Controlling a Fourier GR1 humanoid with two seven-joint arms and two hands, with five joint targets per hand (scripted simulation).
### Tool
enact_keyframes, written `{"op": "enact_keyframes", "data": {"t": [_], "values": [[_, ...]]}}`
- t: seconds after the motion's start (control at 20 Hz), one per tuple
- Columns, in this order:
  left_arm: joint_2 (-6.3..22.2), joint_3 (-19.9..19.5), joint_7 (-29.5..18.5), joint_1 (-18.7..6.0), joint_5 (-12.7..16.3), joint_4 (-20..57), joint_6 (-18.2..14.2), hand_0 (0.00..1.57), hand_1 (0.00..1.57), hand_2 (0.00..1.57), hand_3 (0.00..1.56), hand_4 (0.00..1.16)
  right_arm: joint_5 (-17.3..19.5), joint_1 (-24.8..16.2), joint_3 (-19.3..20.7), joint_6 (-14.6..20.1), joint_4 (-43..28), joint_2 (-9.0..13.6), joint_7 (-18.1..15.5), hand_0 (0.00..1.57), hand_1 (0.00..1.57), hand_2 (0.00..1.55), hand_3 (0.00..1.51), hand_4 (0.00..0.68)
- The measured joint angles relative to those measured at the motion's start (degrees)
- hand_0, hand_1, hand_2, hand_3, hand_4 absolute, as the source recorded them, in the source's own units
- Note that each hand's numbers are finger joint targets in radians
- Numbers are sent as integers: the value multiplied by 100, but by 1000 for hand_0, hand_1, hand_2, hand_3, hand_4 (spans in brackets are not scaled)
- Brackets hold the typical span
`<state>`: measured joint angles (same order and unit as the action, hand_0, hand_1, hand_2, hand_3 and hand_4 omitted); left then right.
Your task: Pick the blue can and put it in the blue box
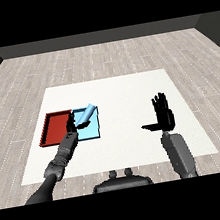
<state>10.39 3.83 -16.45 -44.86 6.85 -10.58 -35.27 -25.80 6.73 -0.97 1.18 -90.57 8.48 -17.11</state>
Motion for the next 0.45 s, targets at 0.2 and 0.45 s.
{"op": "enact_keyframes", "data": {"t": [0.2,0.45], "values": [[-17,-212,-1078,206,224,-870,186,0,0,0,0,0,-58,-77,8,-28,-146,18,75,0,0,0,0,0],[-148,-180,-2142,760,417,-2129,882,0,0,0,0,0,34,-130,10,-49,-118,135,142,0,0,0,0,0]]}}
